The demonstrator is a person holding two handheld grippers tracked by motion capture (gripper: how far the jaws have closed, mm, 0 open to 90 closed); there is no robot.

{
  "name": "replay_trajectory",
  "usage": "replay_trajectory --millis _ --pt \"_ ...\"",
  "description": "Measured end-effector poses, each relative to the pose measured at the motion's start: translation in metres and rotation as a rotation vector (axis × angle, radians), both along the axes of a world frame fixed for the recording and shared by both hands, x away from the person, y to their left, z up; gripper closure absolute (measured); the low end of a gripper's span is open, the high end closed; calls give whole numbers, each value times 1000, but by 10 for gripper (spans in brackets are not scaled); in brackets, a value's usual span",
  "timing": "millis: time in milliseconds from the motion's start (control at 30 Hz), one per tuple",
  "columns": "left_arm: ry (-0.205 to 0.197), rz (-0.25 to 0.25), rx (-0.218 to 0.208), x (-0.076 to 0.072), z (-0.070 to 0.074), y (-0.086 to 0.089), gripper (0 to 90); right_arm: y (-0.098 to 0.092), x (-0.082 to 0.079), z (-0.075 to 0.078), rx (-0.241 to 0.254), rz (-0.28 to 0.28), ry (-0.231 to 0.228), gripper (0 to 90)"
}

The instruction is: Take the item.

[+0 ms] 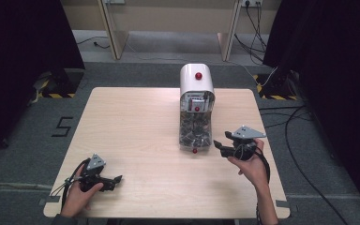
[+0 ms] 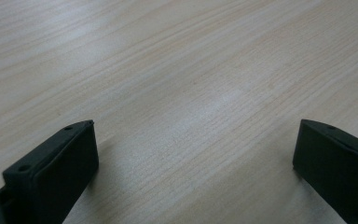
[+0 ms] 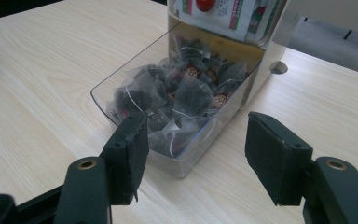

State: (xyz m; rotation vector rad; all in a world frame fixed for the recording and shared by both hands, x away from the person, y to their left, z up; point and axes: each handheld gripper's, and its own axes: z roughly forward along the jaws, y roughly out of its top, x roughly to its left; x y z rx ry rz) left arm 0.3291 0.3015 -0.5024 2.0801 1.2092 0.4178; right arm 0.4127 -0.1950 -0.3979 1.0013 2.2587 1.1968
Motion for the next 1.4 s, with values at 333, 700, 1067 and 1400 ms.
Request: replay_trajectory --millis 333,700,1067,1400 --pt "0 0 0 0 0 0 0 1 -1 -6 -10 1 12 404" --pt "0 0 0 0 0 0 0 3 -3 -10 -19 12 30 390" --pt "0 0 0 0 0 0 0 7 -7 -16 -23 23 45 377" --pt "0 0 0 0 0 0 0 8 -12 -21 -35 31 61 362"
